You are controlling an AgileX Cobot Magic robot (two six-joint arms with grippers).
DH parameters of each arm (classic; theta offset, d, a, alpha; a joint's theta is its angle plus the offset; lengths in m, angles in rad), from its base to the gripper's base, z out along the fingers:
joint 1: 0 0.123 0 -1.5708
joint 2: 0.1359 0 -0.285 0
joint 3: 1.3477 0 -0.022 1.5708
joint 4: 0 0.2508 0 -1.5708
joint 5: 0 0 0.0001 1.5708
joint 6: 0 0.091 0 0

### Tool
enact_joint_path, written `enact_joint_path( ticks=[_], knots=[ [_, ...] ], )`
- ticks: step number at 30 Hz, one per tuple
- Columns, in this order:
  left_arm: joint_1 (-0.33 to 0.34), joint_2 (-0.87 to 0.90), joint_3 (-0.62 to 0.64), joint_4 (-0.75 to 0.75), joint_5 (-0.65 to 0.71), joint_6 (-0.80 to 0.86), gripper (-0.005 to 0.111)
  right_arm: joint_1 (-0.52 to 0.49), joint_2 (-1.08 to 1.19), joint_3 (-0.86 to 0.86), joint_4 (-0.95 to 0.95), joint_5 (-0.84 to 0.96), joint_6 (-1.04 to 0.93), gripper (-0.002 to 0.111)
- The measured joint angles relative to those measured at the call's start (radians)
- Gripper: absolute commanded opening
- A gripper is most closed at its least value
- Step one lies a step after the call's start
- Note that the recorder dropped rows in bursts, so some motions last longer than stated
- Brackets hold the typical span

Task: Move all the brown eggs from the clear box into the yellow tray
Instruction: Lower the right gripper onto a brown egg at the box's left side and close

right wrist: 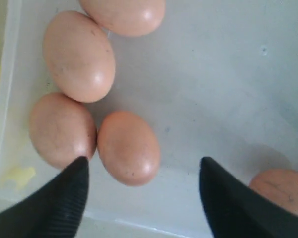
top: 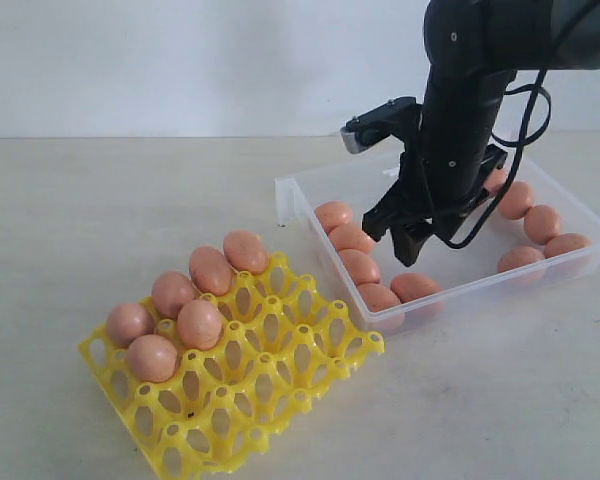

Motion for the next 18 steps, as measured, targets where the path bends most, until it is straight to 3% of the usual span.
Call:
enact_joint_path(
  ticks=[3,18],
  knots=[
    [0.0,0.0,0.0,0.0,0.0,0.0,0.004,-0.001,0.006,0.0,0.005,-0.018,-0.055,0.083],
    [0.0,0.0,0.0,0.0,0.0,0.0,0.004,-0.004,0.009,0.002,0.007,-0.165,-0.018,0.082]
  ],
)
